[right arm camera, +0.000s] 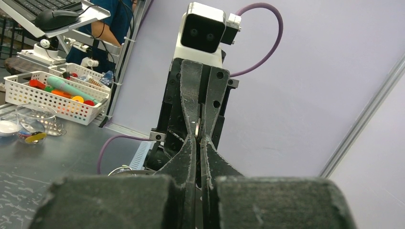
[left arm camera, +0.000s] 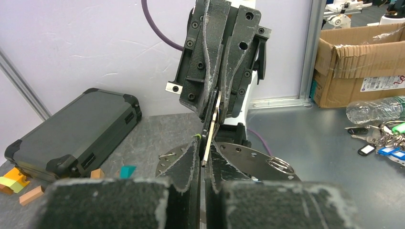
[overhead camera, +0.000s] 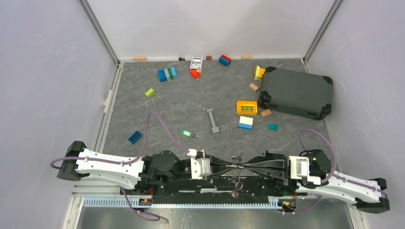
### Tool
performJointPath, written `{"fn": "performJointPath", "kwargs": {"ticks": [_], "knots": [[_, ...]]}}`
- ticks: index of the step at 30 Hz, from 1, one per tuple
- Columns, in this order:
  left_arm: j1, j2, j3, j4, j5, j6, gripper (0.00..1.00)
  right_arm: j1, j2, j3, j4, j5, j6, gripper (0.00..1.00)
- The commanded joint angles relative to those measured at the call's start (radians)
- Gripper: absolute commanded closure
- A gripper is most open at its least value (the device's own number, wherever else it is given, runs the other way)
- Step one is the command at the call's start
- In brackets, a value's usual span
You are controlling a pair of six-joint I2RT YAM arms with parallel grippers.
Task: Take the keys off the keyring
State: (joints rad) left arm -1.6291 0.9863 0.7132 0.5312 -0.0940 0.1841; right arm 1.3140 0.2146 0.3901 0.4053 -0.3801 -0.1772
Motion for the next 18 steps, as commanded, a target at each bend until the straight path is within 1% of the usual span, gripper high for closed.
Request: {"fn": "performJointPath", "kwargs": {"ticks": [1, 5, 8, 12, 14, 16, 18], "knots": [[-0.004, -0.072, 0.008, 0.096, 0.029, -0.044, 0.98, -0.001, -0.040, -0.016, 0.133, 0.068, 0.017, 1.00], [-0.004, -0.079, 0.002, 0.107, 0.027, -0.047, 0.98, -0.001, -0.056, -0.054, 0.201, 0.114, 0.044, 1.00], [-0.004, -0.078, -0.001, 0.119, 0.028, -0.053, 0.98, -0.001, -0.054, -0.103, 0.298, 0.130, 0.071, 1.00], [-0.003, -0.066, 0.007, 0.128, 0.026, -0.060, 0.97, -0.001, -0.014, -0.146, 0.423, 0.110, 0.111, 1.00], [-0.004, -0.061, 0.011, 0.132, 0.026, -0.062, 0.93, -0.001, 0.016, -0.151, 0.474, 0.096, 0.127, 1.00], [-0.004, -0.055, 0.010, 0.141, 0.024, -0.063, 0.87, -0.001, 0.042, -0.156, 0.522, 0.085, 0.140, 1.00], [-0.004, -0.053, 0.006, 0.155, 0.024, -0.065, 0.77, -0.001, 0.061, -0.161, 0.572, 0.081, 0.151, 1.00]]}}
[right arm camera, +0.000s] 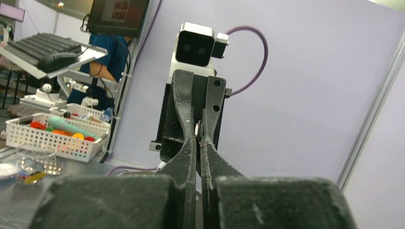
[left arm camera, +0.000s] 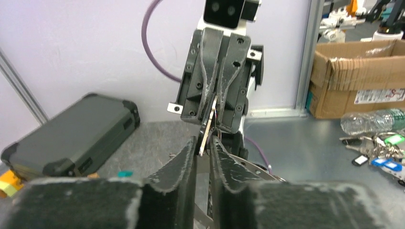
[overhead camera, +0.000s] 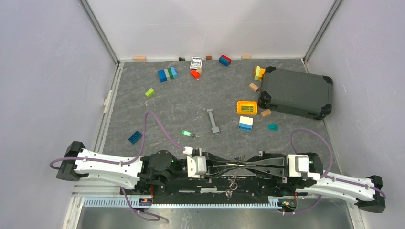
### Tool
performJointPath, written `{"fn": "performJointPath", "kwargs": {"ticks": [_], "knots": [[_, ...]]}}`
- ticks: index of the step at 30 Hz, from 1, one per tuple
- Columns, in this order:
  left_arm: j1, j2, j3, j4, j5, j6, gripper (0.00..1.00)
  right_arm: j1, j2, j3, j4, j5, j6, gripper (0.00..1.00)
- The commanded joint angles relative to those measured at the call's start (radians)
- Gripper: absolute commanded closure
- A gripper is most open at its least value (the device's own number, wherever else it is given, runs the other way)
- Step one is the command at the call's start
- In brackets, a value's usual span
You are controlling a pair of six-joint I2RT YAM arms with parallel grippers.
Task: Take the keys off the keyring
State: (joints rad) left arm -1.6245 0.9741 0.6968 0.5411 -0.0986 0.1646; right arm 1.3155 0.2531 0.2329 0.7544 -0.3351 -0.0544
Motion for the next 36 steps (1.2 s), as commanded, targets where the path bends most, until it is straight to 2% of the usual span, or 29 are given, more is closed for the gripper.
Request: {"fn": "performJointPath", "kwargs": {"ticks": [1, 4, 18, 26, 36], "knots": [[-0.009, -0.040, 0.020, 0.150, 0.028, -0.045, 0.72, -0.002, 0.030, -0.005, 0.237, 0.034, 0.032, 1.00], [-0.009, -0.044, 0.011, 0.162, 0.024, -0.048, 0.61, -0.002, 0.038, -0.003, 0.255, 0.032, 0.034, 1.00], [-0.009, -0.015, 0.000, 0.215, 0.005, -0.051, 0.48, -0.002, 0.068, -0.007, 0.340, 0.019, 0.052, 1.00], [-0.009, 0.030, -0.005, 0.294, -0.002, -0.051, 0.48, -0.002, 0.103, 0.002, 0.387, -0.044, 0.089, 1.00], [-0.009, 0.056, 0.011, 0.291, 0.031, -0.064, 0.47, -0.002, 0.126, 0.010, 0.401, -0.087, 0.110, 1.00]]}}
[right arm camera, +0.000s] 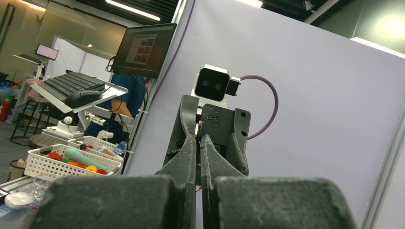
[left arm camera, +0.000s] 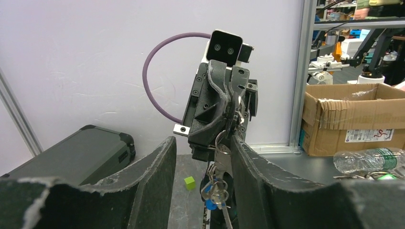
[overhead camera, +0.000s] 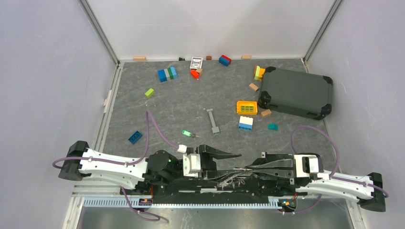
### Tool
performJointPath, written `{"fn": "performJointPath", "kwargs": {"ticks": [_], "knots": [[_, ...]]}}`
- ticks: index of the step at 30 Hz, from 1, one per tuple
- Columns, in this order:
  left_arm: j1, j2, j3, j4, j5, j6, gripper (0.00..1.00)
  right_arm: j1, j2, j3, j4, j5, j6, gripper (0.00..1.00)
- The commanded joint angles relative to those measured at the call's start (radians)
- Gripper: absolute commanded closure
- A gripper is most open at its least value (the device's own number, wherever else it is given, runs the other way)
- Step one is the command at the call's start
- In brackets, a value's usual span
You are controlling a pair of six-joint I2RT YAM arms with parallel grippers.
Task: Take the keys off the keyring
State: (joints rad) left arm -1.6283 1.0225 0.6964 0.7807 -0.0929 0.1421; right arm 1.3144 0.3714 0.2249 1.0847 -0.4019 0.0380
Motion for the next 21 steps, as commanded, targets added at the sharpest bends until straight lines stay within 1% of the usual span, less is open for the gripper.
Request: {"fn": "performJointPath", "kwargs": {"ticks": [1, 10, 21], "knots": [[-0.005, 0.008, 0.013, 0.046, 0.034, -0.043, 0.47, -0.001, 0.008, 0.018, 0.073, -0.025, 0.019, 1.00], [-0.004, 0.002, 0.012, 0.020, 0.138, -0.058, 0.47, -0.001, 0.007, 0.029, 0.080, -0.066, 0.031, 1.00], [0.000, 0.046, 0.037, 0.026, 0.152, -0.055, 0.47, -0.001, 0.038, 0.046, 0.128, -0.139, 0.079, 1.00]]}}
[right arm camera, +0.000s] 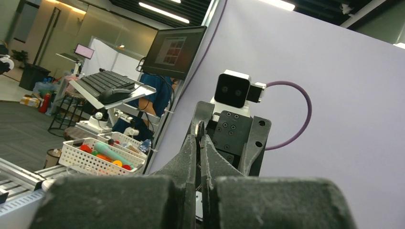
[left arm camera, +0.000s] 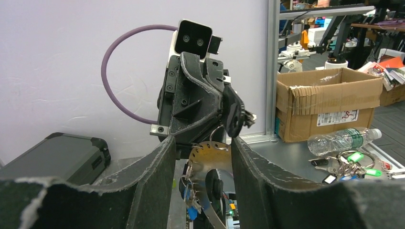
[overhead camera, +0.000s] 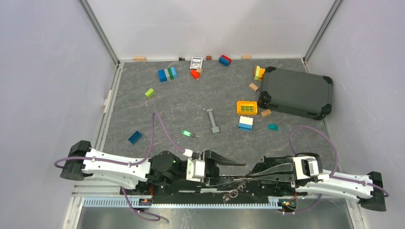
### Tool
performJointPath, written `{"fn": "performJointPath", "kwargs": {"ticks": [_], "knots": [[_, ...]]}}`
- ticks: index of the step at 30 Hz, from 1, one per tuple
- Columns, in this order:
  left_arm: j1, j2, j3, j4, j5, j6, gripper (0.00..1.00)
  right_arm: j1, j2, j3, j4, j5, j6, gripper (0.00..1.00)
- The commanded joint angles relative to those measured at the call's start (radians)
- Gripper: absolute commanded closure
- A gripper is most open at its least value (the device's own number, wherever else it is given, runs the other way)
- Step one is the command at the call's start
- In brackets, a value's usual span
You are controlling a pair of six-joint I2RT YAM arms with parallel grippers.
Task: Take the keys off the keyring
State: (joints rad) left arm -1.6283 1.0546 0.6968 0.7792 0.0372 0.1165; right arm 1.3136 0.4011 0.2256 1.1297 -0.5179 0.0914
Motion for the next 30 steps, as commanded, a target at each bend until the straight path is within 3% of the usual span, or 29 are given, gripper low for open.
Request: {"fn": "performJointPath", "kwargs": {"ticks": [1, 16, 24, 30], "knots": [[0.000, 0.017, 0.038, 0.029, 0.025, -0.032, 0.47, -0.001, 0.010, 0.046, 0.086, -0.023, 0.028, 1.00], [0.001, 0.049, 0.060, 0.028, 0.097, -0.053, 0.51, -0.001, 0.002, 0.036, 0.062, 0.010, 0.009, 1.00], [0.001, 0.065, 0.072, 0.023, 0.113, -0.064, 0.65, -0.001, -0.004, 0.035, 0.055, 0.016, 0.004, 1.00], [0.001, 0.059, 0.069, 0.003, 0.109, -0.066, 0.83, -0.001, -0.012, 0.033, 0.050, 0.018, 0.000, 1.00]]}}
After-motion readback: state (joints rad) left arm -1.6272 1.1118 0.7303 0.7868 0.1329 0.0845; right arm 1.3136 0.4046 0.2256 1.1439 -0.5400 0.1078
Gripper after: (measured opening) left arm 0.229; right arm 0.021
